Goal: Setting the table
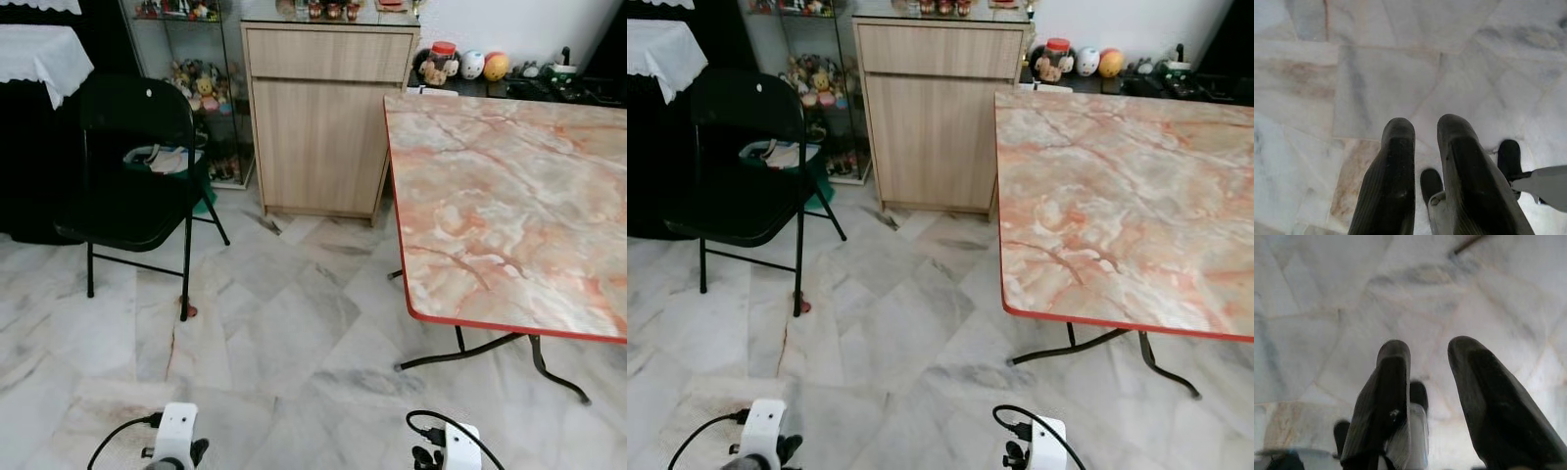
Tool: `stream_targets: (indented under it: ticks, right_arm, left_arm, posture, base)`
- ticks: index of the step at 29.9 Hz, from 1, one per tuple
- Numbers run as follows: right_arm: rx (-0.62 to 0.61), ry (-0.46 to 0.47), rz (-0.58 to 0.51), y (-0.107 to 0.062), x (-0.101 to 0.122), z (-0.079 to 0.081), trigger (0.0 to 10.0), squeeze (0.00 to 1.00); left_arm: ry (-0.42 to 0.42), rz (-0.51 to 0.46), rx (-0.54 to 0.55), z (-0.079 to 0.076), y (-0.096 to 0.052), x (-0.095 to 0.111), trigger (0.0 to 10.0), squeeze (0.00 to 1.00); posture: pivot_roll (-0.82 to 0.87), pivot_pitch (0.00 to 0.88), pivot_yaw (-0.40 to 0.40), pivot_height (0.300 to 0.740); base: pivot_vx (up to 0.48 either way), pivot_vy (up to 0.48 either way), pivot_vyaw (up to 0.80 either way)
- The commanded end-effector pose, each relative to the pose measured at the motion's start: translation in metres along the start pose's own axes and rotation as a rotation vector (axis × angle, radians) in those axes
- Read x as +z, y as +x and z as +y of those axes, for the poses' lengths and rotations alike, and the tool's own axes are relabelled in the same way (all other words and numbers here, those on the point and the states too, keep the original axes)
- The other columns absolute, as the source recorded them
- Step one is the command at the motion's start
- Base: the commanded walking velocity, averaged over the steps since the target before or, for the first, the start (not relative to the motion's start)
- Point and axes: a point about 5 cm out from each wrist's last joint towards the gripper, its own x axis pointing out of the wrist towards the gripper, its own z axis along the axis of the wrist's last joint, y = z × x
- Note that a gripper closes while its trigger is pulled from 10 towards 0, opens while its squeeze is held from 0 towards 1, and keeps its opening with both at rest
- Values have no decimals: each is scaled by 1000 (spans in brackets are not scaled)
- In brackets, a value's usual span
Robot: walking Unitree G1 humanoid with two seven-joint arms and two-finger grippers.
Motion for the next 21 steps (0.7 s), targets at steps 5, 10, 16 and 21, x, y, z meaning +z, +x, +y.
stream_targets:
  ticks: [5, 10, 16, 21]
  right_arm:
    - [-2, 15, -2, -1, -2, 1, 10000, 0]
    - [-7, 38, 4, 0, -3, 1, 10000, 0]
    - [-2, 26, 3, 0, -2, 2, 10000, 0]
    - [-1, 23, 1, 0, -2, 2, 10000, 0]
  left_arm:
    - [2, 34, -4, -2, -1, -6, 10000, 0]
    - [3, 33, -6, -3, 0, -5, 10000, 0]
    - [2, 35, -6, -3, -1, -7, 10000, 0]
    - [6, 36, -4, -3, -1, -8, 10000, 0]
  posture:
    - [64, 0, -12, 740]
    - [65, 0, -11, 740]
    - [65, 0, -10, 740]
    - [65, 0, -11, 740]
  base:
    - [0, 0, 0]
    - [0, 0, -661]
    - [0, 0, -627]
    - [0, 0, -623]
